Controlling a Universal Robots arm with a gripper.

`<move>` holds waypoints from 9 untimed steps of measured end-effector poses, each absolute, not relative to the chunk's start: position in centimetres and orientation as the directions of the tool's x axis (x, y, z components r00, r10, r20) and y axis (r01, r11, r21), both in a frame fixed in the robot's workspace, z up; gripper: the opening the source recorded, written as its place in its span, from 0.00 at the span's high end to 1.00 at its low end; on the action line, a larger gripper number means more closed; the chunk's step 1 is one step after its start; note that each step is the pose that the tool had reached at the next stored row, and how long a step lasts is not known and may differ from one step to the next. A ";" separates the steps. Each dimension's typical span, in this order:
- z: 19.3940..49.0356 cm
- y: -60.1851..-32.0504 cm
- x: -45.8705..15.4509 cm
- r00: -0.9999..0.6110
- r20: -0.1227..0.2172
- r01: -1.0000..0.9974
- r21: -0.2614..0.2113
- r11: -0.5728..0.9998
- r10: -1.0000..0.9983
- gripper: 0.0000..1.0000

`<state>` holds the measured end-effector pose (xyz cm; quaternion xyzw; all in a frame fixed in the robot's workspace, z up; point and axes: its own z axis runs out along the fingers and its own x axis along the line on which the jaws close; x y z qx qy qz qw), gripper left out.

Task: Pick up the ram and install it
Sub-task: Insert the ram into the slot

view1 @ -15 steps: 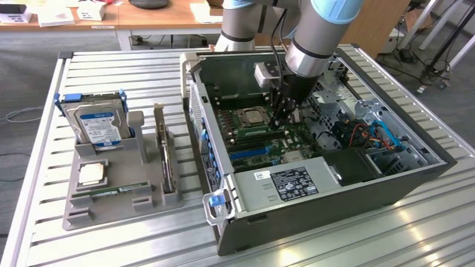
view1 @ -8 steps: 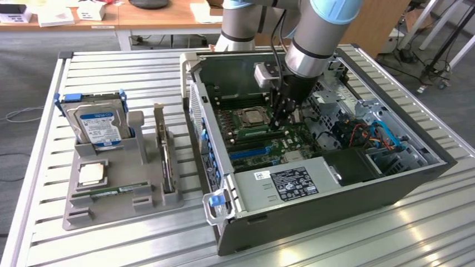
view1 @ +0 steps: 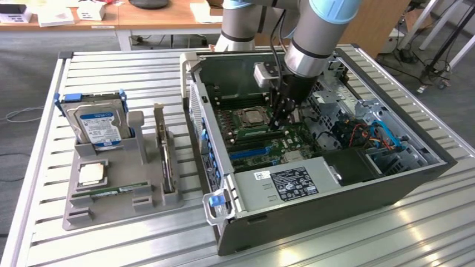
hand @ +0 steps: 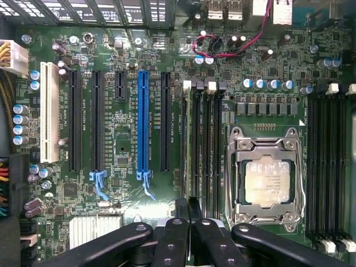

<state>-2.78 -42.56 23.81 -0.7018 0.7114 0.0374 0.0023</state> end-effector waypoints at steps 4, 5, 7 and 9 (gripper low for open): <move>23.6 -42.5 -2.8 -0.015 -0.056 -0.999 0.050 0.012 -0.998 0.88; 23.5 -42.5 -2.8 -0.015 -0.056 -0.999 0.050 0.012 -0.998 0.88; 23.4 -42.5 -2.8 -0.015 -0.055 -0.999 0.050 0.012 -0.998 0.88; 23.3 -42.5 -2.8 -0.015 -0.055 -0.999 0.050 0.012 -0.998 0.88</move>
